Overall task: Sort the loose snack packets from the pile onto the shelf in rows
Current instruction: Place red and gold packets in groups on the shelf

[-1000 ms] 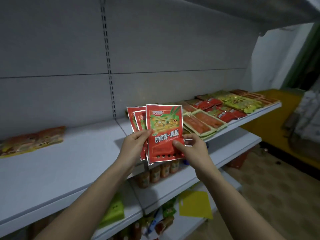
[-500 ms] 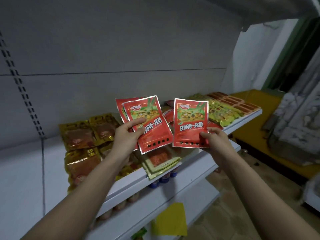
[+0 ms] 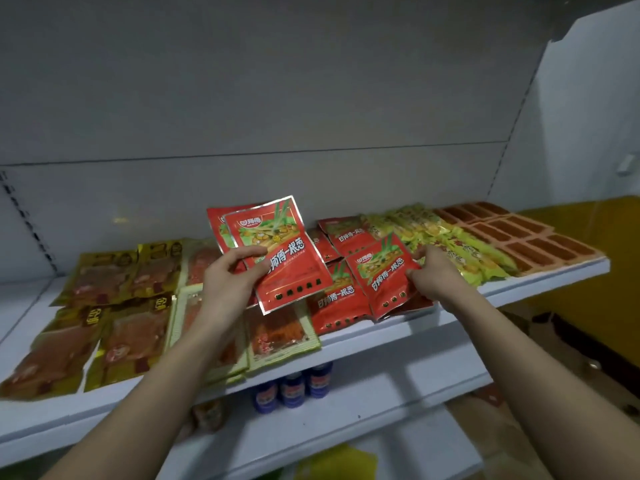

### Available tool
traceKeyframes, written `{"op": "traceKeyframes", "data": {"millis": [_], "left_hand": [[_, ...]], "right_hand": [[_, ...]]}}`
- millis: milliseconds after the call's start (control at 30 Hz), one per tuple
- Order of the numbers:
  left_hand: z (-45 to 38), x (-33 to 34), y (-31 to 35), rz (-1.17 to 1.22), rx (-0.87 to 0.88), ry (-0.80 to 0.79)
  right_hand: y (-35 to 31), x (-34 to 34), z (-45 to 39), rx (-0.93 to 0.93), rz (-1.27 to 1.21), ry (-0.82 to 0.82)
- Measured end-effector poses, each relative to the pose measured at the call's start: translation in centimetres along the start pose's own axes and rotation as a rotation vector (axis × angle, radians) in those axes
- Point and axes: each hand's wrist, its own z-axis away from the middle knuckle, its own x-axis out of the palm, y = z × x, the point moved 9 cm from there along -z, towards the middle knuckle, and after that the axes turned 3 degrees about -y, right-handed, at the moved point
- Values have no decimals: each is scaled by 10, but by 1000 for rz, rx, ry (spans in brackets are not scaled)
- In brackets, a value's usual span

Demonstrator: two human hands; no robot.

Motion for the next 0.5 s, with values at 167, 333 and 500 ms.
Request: {"op": "traceKeyframes", "data": {"millis": [167,333,500], "left_hand": [[9,13,-10,-35,-29,105],[13,36,-31,-35,-108,116],[16,55,-37,-29,-70,96]], "right_hand": [[-11,1,-20,-202,592,67],[-49,0,4,-519,323,140],[-70,61,22,-457,-90,-438]]}}
